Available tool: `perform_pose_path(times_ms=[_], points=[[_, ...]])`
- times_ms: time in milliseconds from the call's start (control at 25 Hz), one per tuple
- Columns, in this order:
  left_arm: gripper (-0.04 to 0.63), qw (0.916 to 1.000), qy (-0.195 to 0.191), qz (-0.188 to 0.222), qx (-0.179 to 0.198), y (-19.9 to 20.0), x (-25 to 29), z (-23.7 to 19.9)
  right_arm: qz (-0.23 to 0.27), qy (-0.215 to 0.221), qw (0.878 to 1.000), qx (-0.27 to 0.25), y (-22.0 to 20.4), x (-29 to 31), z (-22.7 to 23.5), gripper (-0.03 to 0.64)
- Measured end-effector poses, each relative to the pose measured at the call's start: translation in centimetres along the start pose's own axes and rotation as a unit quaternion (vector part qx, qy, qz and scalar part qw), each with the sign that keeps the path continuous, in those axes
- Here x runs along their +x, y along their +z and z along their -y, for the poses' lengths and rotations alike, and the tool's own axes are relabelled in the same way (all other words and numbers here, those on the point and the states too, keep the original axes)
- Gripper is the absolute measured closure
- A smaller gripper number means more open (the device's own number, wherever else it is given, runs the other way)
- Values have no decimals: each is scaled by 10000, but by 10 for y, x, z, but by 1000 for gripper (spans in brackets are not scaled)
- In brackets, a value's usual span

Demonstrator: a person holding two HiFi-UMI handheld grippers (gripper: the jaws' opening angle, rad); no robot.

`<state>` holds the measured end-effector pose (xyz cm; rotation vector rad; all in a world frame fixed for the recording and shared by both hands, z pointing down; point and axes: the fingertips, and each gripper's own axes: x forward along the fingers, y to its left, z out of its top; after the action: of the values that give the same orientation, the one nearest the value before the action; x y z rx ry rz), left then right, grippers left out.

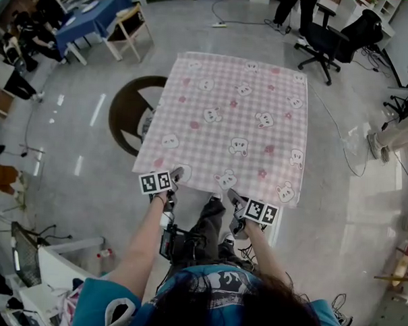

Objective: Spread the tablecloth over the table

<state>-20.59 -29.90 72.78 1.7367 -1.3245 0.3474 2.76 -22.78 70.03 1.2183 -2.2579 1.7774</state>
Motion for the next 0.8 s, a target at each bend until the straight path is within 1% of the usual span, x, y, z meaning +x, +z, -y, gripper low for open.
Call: perform_pose_path(times_ms=[200,360,440,640,800], points=[[396,10000,-26,48,80,-9,-19,6,6,160,9999,-54,2,-11,-9,517],[388,9995,-121,288,-32,-4,-30,17,20,221,9996,-151,4,-16,-11,511],[383,9991,-141,404,-8,-1,-36,25,37,268,9995,-190,5,-22,-13,511],[371,9981,-140,587,146,-3,-52,41,310,502,9979,-262,11,-44,-20,514],[383,9966,-221,756,230,-3,-63,59,462,648,9951,-583,27,-60,-33,516]])
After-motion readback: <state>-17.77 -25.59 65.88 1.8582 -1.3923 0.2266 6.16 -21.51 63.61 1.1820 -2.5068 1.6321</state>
